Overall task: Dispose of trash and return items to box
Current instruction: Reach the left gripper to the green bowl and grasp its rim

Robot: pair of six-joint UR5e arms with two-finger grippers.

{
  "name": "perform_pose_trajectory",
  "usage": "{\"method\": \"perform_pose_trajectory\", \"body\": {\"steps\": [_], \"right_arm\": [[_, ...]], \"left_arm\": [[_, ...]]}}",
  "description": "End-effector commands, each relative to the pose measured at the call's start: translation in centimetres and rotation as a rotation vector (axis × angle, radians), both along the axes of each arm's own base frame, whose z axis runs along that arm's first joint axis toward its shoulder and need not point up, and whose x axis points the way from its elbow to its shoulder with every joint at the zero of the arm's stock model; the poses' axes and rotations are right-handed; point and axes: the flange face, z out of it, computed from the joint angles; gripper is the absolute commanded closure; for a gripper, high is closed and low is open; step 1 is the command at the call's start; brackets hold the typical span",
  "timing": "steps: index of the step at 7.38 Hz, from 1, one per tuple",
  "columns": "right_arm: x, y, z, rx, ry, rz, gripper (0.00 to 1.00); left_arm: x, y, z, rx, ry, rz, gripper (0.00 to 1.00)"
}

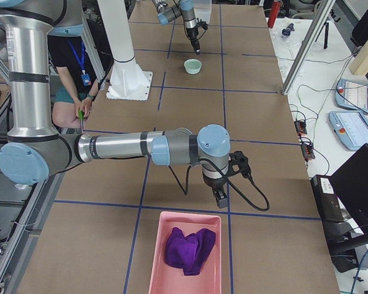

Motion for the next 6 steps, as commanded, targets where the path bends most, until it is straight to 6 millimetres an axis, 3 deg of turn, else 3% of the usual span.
{"method": "perform_pose_trajectory", "body": {"steps": [1,4,5,6], "right_arm": [[0.0,0.2,0.2,0.001,0.0,0.0,0.0],[0.0,0.4,0.2,0.001,0.0,0.0,0.0],[0.0,0.4,0.2,0.001,0.0,0.0,0.0],[0.0,0.7,0.4,-0.004,0.0,0.0,0.0]], "left_arm": [[3.0,1.9,-1.2,-0.025,-0.021,0.019,0.35],[5.1,4.2,0.3,-0.034,-0.064,0.076,0.38],[5.4,4.2,0.4,-0.035,-0.067,0.077,0.82],[5.3,4.2,0.2,-0.034,-0.063,0.077,1.0]]}}
